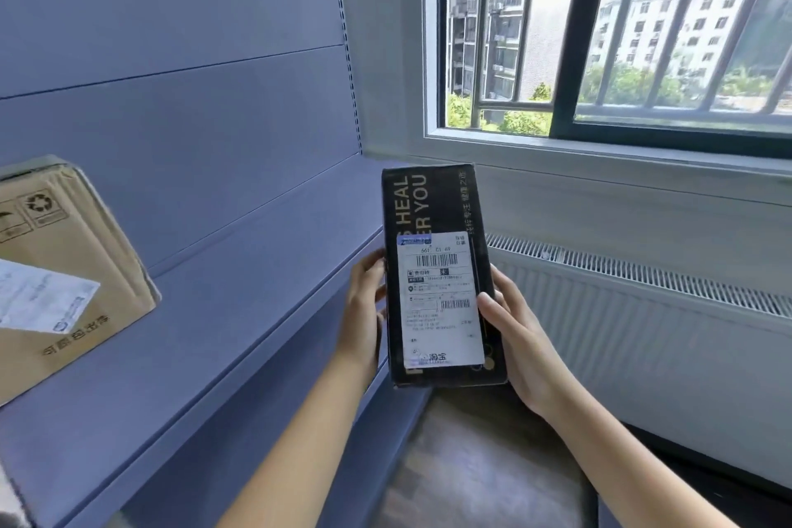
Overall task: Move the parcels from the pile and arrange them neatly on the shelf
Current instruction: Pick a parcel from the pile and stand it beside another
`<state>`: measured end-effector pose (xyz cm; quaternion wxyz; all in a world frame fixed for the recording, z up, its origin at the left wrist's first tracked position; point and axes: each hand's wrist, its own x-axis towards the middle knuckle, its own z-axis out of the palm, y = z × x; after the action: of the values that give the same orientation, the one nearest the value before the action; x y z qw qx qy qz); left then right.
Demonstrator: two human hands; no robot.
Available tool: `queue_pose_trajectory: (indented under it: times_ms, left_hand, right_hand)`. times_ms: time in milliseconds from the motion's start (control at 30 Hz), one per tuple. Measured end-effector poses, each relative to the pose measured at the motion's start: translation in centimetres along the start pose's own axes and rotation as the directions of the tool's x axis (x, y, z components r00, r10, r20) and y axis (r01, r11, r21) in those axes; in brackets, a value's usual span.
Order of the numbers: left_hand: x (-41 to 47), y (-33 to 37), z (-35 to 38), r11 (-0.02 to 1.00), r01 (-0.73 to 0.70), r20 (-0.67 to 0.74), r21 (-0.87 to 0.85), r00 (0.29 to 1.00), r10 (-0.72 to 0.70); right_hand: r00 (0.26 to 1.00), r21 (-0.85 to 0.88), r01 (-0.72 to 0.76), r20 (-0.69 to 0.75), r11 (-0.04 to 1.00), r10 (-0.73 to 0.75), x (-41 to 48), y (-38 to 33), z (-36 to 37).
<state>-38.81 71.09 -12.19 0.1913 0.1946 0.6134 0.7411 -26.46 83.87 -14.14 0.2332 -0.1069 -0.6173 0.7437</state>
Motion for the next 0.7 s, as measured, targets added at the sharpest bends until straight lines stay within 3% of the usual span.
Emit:
queue_pose_trajectory:
  times_ms: [433,567,700]
  left_hand:
    - [12.3,0.3,-3.2,1.000,-0.009,-0.064,-0.024,0.998,0.008]
    - [13.2,0.9,-5.8,1.000,-0.025,-0.178,-0.008,0.984,0.024]
    - [12.3,1.6,-9.5,0.995,-0.089,-0.348,-0.033,0.935,0.072]
  right_hand:
    - [0.994,0.038,-0.058,0.099,0.998,0.054,12.9,1.3,1.7]
    - [0.968,0.065,-0.084,0.241,0.994,0.066,16.9,2.5,3.9]
    - [0.896,0.088,-0.139,0.435,0.986,0.088,21.1,3.9,8.0]
